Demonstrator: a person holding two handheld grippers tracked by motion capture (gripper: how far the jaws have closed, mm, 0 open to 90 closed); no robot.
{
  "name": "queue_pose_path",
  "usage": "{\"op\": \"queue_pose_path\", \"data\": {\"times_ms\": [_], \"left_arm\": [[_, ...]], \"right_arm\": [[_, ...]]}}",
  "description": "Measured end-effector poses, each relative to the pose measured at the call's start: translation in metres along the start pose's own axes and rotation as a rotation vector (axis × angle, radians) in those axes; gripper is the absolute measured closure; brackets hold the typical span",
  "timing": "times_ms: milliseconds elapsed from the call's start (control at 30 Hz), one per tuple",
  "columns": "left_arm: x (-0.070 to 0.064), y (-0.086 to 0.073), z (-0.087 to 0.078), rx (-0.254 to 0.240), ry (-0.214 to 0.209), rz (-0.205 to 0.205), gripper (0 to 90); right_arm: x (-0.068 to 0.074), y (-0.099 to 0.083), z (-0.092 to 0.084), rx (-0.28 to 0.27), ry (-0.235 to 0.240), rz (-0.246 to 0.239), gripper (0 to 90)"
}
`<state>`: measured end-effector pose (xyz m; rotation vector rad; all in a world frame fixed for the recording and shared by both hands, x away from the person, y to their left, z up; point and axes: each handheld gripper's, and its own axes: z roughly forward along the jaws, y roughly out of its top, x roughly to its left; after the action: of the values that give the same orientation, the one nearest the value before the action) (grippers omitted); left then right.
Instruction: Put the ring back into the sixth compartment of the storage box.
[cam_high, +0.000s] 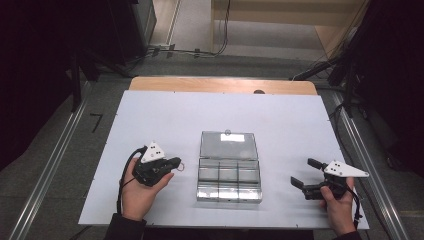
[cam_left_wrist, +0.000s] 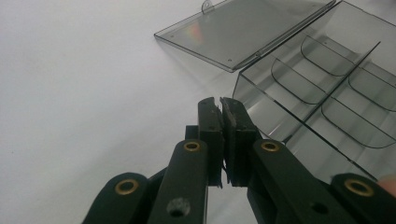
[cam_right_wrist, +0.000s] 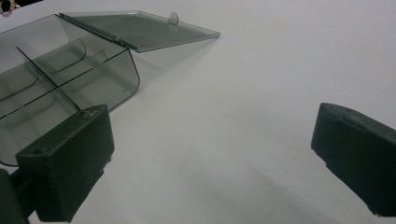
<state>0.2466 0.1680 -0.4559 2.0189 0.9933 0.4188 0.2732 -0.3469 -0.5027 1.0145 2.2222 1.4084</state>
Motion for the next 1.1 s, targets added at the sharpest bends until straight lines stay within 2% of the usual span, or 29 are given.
{"op": "queue_pose_path", "data": {"times_ms": [1100], "left_arm": [[-0.011,0.012,-0.013,-0.037,-0.011,0.034,87.7]], "right_arm": [[0.0,0.0,0.0,0.001,-0.003,0.0,0.0]]}}
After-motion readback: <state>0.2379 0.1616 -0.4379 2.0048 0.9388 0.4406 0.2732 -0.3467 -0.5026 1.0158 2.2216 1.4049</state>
